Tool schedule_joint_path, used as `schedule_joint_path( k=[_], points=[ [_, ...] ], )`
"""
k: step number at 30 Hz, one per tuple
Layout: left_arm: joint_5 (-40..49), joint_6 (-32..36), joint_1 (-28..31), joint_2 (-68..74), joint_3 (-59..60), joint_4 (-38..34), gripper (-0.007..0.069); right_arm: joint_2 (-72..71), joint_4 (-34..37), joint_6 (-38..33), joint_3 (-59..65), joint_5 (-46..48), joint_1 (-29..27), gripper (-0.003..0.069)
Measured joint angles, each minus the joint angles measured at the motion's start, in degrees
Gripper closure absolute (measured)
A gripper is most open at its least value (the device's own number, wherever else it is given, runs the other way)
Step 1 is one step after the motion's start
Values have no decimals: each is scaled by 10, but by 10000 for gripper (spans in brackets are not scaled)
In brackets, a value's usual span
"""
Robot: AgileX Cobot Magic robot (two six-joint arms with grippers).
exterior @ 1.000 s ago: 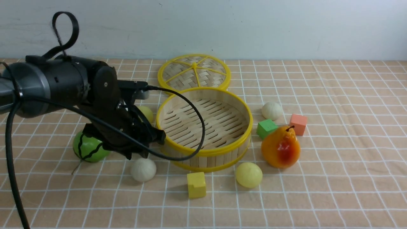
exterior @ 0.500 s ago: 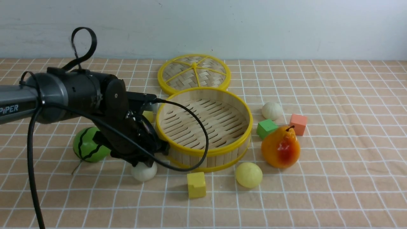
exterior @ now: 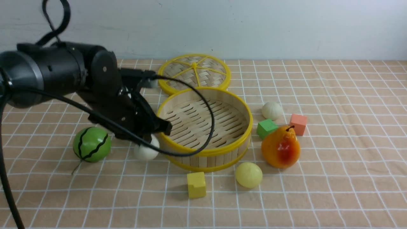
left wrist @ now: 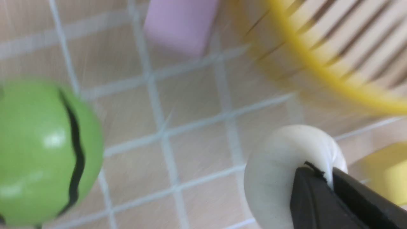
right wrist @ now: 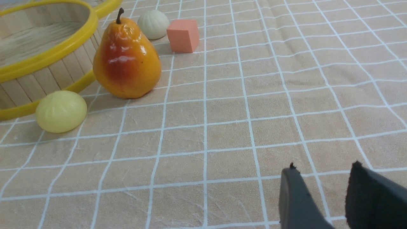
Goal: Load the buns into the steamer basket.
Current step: Use the left arm to put the steamed stuffed bun into the steamer
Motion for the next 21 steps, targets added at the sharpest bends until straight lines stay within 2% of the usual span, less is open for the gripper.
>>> schedule_joint_path(
  k=[4,9,12,16,19,20,21],
  points=[
    [-22,4,-44,10,-73,-7,634,0,0,0,0,0,0,418],
    [-52,4,-53,93,-123,-2,631,0,0,0,0,0,0,418],
    [-54,5,-52,149,-144,16,596,0,0,0,0,0,0,418],
    [-50,5,-52,185,-164,33,471,0,0,0,0,0,0,418],
    [-29,4,-52,185,-187,39,310,0,0,0,0,0,0,418],
    [-26,4,-52,183,-189,40,288,0,0,0,0,0,0,418],
    [1,4,-52,175,-206,49,207,0,0,0,0,0,0,418]
  ],
)
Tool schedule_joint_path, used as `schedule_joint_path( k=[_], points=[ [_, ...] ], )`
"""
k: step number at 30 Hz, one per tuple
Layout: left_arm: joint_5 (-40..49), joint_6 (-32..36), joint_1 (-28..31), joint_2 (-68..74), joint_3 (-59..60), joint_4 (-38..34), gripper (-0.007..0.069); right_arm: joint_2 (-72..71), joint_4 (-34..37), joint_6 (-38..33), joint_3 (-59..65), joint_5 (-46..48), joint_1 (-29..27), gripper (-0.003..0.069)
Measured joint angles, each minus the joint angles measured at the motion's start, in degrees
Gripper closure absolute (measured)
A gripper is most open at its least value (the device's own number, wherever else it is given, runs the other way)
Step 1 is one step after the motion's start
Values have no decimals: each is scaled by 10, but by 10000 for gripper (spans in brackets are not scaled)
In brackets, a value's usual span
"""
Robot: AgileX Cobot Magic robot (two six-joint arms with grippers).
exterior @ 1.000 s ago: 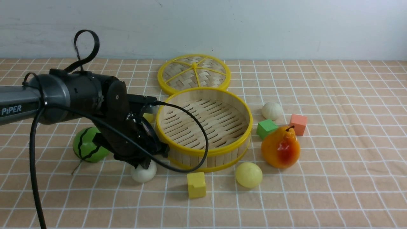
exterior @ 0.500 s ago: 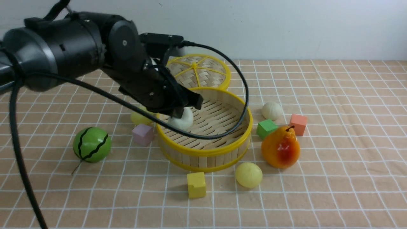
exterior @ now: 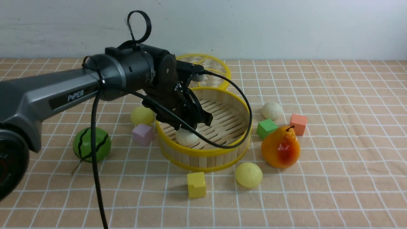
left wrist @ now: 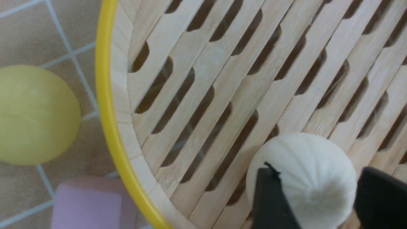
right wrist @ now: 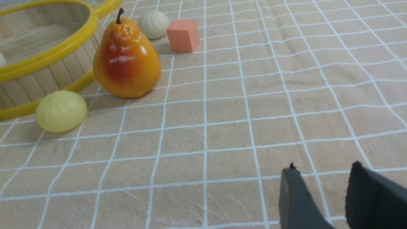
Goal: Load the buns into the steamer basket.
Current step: Use the left arm to put the steamed stuffed bun into the steamer, then use the left arm to grab a steamed stuffed bun
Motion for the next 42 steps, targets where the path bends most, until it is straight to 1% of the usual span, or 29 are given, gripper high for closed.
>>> schedule_joint_path(
  k=[1,3,5,6,11,14,20,24,28,37,41,42],
  points=[
    [12,-3,0,-9,-8,7,165,0,0,0,0,0,0,418],
    [33,-19,3,-29,-24,29,113,0,0,0,0,0,0,418],
    [39,-31,9,-41,-31,41,106,0,0,0,0,0,0,418],
    [40,-40,17,-46,-36,45,109,0,0,0,0,0,0,418],
    [39,-56,78,-18,-41,55,212,0,0,0,0,0,0,418],
    [16,-58,100,14,-41,56,240,0,0,0,0,0,0,418],
    [-31,-58,118,50,-43,60,242,0,0,0,0,0,0,418],
    [-79,-58,120,66,-44,84,242,0,0,0,0,0,0,418],
    [-103,-59,120,77,-47,101,242,0,0,0,0,0,0,418],
    [-115,-60,120,104,-47,106,244,0,0,0,0,0,0,418],
    [-121,-60,120,108,-47,108,272,0,0,0,0,0,0,418],
    [-123,-60,120,109,-47,111,290,0,0,0,0,0,0,418]
  ],
)
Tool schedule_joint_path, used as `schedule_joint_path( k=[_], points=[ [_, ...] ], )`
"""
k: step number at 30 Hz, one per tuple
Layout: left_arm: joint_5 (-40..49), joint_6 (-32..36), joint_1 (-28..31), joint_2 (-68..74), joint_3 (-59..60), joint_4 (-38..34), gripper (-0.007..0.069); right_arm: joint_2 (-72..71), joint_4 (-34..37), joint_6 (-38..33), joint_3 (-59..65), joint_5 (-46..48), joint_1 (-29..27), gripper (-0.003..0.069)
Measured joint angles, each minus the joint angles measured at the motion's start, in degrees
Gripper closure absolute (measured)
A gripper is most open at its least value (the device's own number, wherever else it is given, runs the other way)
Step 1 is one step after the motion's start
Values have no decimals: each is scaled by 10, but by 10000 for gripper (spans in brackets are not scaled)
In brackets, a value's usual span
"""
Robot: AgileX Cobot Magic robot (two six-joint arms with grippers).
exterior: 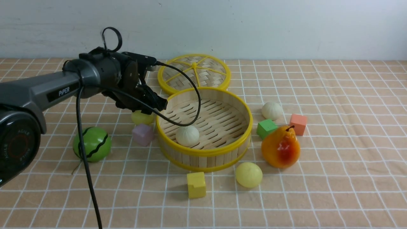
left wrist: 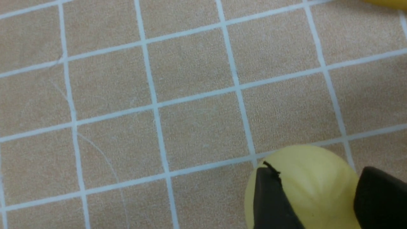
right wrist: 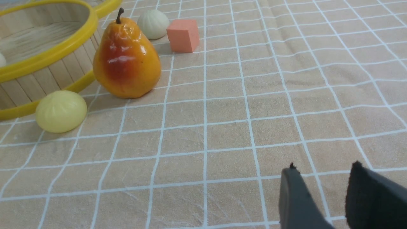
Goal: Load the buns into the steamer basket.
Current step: Use the left arm to grab a steamed stuffed bun, then use the left arm to put the steamed stuffed bun into the steamer
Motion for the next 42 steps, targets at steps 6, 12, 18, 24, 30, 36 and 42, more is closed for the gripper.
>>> schedule_joint_path(
  k=[6,12,18,24,30,36,42],
  points=[
    [7,0,0,4,-5,2,481,0,0,0,0,0,0,418],
    [69,0,-1,-4,-36,0,638,0,0,0,0,0,0,418],
    [121,7,-31,-92,-58,-28,638,0,0,0,0,0,0,418],
    [161,66,-84,-128,-64,-129,638,0,0,0,0,0,0,418],
    [112,89,-95,-74,-63,-148,605,0,0,0,0,0,0,418],
    [68,89,-88,-29,-63,-145,414,0,0,0,0,0,0,418],
    [89,78,-88,-44,-63,-146,148,0,0,0,0,0,0,418]
  ],
)
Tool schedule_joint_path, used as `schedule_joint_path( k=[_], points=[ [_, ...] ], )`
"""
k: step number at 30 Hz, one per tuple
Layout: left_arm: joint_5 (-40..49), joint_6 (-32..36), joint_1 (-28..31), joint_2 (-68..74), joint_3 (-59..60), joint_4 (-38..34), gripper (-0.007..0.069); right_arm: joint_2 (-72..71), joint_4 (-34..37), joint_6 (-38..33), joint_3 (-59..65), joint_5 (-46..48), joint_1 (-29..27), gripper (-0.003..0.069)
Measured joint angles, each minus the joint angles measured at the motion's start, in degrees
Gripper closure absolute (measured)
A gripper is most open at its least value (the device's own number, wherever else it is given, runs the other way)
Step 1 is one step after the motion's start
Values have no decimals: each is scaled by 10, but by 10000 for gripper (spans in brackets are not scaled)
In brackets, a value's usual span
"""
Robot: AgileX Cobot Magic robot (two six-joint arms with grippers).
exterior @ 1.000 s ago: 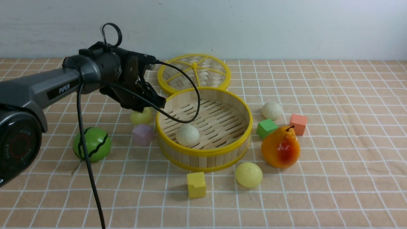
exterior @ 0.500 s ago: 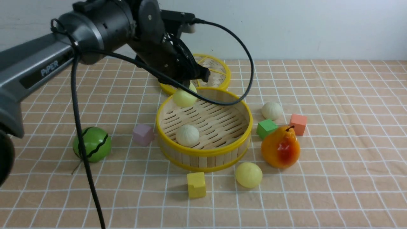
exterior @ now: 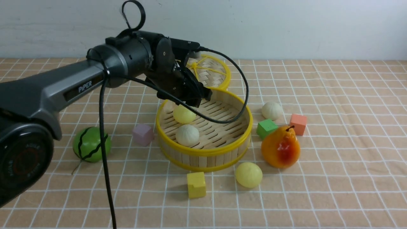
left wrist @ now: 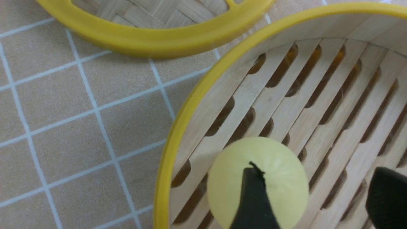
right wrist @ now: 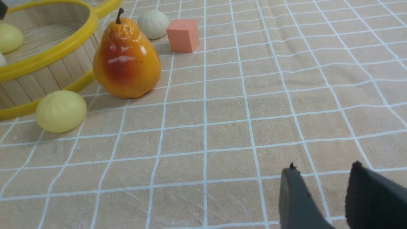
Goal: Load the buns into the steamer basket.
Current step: Use the left arm to put the steamed stuffed bun into the steamer, then use the right arm to grab a steamed stuffed bun
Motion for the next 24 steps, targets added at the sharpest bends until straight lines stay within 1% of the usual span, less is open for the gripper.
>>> schedule_joint_path(
  k=[2,4,6,7,8,9,11,12,13,14,15,17,18,21,22,24],
  points=[
    [28,-18,0,-35,0,-2,124,0,0,0,0,0,0,418],
    [49,-34,0,-68,0,-2,142,0,0,0,0,0,0,418],
    [85,-55,0,-138,4,-2,272,0,0,0,0,0,0,418],
    [85,-55,0,-145,4,-2,272,0,0,0,0,0,0,418],
    [95,-59,0,-193,20,-2,384,0,0,0,0,0,0,418],
    [97,-59,0,-230,35,-2,473,0,0,0,0,0,0,418],
    [91,-60,0,-323,100,-2,624,0,0,0,0,0,0,418],
    [85,-61,0,-356,128,-2,638,0,0,0,0,0,0,418],
    [75,-62,0,-398,168,-5,638,0,0,0,0,0,0,418],
    [72,-62,0,-406,176,-5,638,0,0,0,0,0,0,418],
    [49,-62,0,-476,247,-11,638,0,0,0,0,0,0,418],
    [14,-63,0,-566,344,-18,638,0,0,0,0,0,0,418],
    [2,-63,0,-603,384,-22,638,0,0,0,0,0,0,418],
    [-76,-63,0,-723,526,-31,638,0,0,0,0,0,0,418],
    [-88,-63,0,-750,546,-32,638,0,0,0,0,0,0,418],
    [-138,-63,0,-827,632,-34,638,0,0,0,0,0,0,418]
  ],
)
